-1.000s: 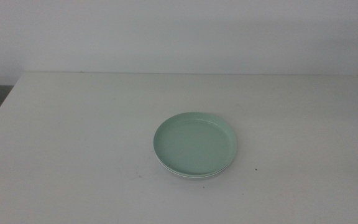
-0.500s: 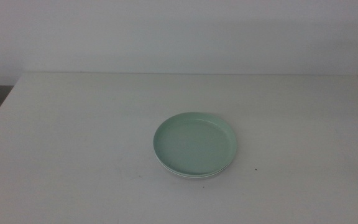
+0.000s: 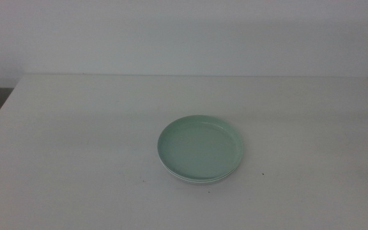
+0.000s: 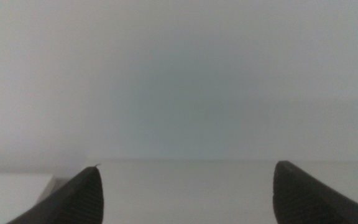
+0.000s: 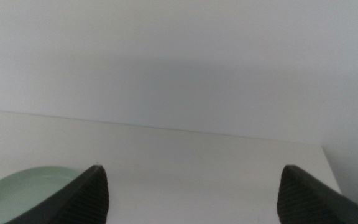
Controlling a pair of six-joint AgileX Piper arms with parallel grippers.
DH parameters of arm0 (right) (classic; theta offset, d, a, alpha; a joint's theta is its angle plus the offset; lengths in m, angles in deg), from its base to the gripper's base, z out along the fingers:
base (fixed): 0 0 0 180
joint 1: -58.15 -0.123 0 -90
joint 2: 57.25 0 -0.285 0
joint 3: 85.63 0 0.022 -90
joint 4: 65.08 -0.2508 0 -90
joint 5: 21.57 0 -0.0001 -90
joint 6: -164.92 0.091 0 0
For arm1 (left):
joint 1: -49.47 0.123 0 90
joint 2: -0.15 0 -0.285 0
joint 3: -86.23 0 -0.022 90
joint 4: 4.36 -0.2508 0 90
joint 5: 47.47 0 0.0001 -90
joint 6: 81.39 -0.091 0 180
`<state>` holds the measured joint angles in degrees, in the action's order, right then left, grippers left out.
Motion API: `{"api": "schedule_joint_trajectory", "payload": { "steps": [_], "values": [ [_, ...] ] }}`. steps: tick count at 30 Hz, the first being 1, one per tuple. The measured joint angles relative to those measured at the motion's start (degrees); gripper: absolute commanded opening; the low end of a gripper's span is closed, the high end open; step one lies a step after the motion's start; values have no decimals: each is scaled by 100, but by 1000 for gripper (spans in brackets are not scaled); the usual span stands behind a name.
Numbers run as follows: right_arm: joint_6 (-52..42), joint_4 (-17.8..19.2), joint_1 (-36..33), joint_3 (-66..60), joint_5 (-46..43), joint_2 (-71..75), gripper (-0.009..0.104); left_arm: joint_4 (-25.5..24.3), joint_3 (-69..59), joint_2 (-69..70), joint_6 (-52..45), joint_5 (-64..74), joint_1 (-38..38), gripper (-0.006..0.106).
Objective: Stack the three bowls on top of each other.
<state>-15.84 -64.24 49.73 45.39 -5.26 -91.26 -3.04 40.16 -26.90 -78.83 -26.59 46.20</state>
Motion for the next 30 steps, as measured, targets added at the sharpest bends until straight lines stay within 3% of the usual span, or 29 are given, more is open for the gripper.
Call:
{"api": "schedule_joint_trajectory", "payload": {
  "steps": [6,11,15,30],
  "values": [
    [0,-24,357,-1763,-522,1525,93,61,-1622,1424,0,-220,117,94],
    [0,-318,1050,-2643,-544,2413,93,61,-2399,1897,0,-354,152,94],
    [0,-444,1407,-2795,-533,2586,93,61,-2802,1900,0,-905,152,94],
    [0,-318,1426,-2806,-672,2596,93,-38,-3115,1900,0,-1566,152,94]
  ]
}}
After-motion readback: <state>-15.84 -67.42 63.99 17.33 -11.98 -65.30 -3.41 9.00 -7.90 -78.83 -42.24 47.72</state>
